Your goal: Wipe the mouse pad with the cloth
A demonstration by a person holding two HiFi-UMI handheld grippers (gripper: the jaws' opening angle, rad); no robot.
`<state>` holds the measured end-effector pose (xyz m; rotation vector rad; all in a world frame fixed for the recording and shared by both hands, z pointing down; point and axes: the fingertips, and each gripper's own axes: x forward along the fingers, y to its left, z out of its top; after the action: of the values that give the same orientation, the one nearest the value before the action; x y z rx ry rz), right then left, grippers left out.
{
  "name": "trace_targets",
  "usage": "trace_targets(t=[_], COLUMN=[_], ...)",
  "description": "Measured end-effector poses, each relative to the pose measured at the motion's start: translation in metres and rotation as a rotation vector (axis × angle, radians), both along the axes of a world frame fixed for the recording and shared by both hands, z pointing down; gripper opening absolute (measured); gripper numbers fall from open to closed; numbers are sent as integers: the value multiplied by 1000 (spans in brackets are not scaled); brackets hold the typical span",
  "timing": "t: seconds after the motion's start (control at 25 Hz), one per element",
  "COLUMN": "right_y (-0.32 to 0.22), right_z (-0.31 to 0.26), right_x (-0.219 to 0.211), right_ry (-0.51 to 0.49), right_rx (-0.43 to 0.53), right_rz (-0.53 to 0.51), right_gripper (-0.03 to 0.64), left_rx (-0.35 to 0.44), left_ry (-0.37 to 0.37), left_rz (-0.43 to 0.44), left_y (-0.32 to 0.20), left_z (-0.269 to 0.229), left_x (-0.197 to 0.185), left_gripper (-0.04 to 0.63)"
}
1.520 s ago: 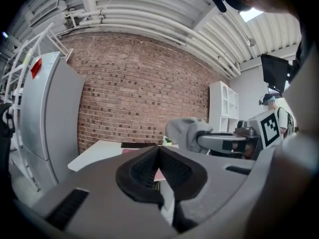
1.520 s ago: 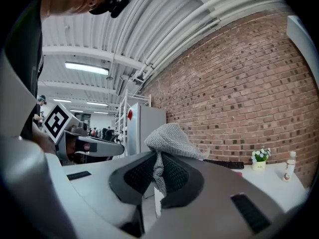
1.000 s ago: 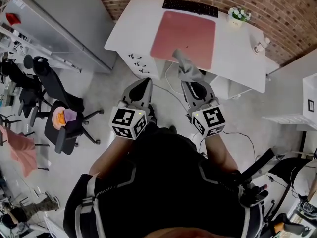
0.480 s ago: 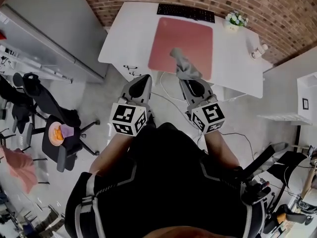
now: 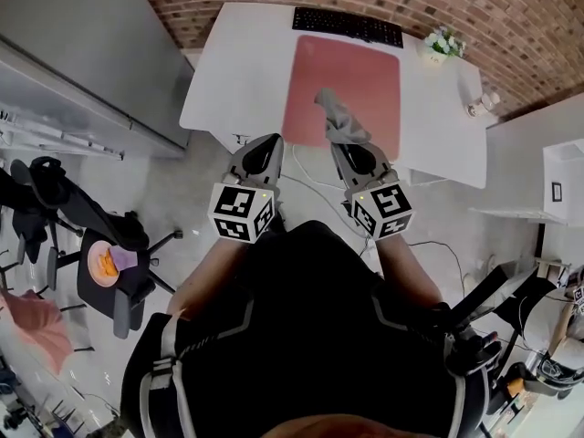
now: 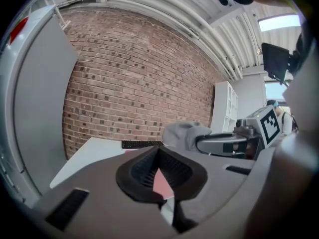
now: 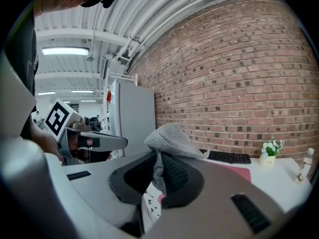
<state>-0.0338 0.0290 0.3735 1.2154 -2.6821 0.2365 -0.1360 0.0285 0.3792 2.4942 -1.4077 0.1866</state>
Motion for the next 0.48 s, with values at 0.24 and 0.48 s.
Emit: trace_targets(t=[0.24,0.48], right_y=[-37,-68], right_z=[28,67], right_x=[-26,-46], right_ry=[10,63], right_rx=[-87,-180], right_rz=[20,2], right_gripper=[37,37], left_rx=[-52,-138], left_ry=[10,16], left_rz=[5,9], left_y=[-36,-61], left_z=[35,60], left_x=[-24,-41], left_gripper=[-2,-1])
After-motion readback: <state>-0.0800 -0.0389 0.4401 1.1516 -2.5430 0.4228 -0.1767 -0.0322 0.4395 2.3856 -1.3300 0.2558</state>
